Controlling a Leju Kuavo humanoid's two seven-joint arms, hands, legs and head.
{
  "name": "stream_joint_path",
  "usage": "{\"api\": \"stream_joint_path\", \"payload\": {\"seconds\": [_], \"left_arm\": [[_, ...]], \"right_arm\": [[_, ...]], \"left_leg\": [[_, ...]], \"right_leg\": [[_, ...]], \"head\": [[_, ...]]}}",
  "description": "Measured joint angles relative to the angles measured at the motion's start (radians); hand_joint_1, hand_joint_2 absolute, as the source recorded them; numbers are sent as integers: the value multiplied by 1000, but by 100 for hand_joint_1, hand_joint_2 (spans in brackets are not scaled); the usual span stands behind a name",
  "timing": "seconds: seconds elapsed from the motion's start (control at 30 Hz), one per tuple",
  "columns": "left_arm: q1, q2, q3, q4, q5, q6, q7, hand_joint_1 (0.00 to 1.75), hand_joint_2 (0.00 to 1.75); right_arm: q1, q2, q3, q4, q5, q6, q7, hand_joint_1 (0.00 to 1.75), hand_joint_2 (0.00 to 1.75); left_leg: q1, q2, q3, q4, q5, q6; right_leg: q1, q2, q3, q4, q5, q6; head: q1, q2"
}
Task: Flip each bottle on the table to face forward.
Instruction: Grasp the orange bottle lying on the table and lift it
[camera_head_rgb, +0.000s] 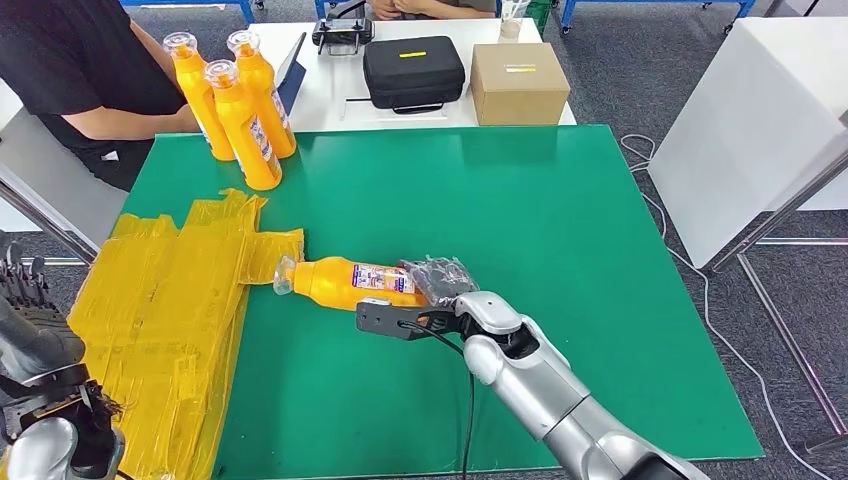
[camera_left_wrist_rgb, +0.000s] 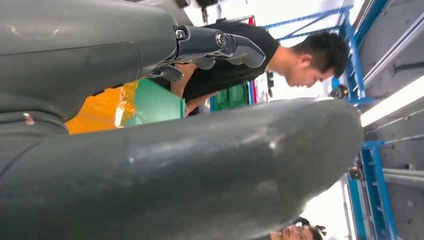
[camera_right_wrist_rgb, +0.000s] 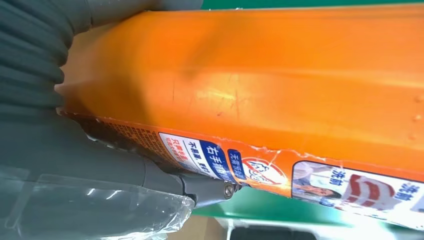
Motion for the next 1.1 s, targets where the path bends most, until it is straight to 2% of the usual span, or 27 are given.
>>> {"api": "stream_joint_path", "payload": {"seconds": [0.03, 0.2, 0.4, 0.53, 0.73, 1.1], "left_arm": [[3, 0, 0, -3, 28, -24, 8, 0, 175], [43, 2, -21, -33, 226, -181, 40, 0, 175], [61, 8, -117, -66, 365, -246, 57, 0, 175], [37, 7, -185, -76, 441, -266, 88, 0, 175], [-31, -9, -276, -84, 461, -247, 112, 0, 175], [-87, -35, -345, -88, 477, -241, 131, 0, 175]], "right_arm": [[13, 0, -11, -24, -24, -31, -20, 175, 175], [76, -5, -76, -213, -208, -158, -107, 175, 175], [114, -11, -90, -279, -273, -258, -167, 175, 175], [104, 31, -88, -271, -273, -313, -174, 175, 175], [31, 122, -53, -190, -262, -357, -159, 175, 175], [-62, 229, 21, -34, -237, -395, -134, 175, 175]], "left_leg": [[0, 0, -1, 0, 0, 0], [0, 0, -3, 0, 0, 0], [-1, 0, -5, 0, 0, 0], [-1, 0, -5, 0, 0, 0], [0, 0, -5, 0, 1, -1], [0, 0, -7, 0, 1, -1]], "right_leg": [[0, 0, -1, 0, 0, 0], [0, 0, -3, 0, 0, 0], [-1, 0, -5, 0, 0, 0], [-1, 0, -5, 0, 0, 0], [0, 0, -5, 0, 0, 0], [0, 0, -7, 1, 0, 0]], "head": [[0, 0], [0, 0], [0, 0], [0, 0], [0, 0], [0, 0]]}}
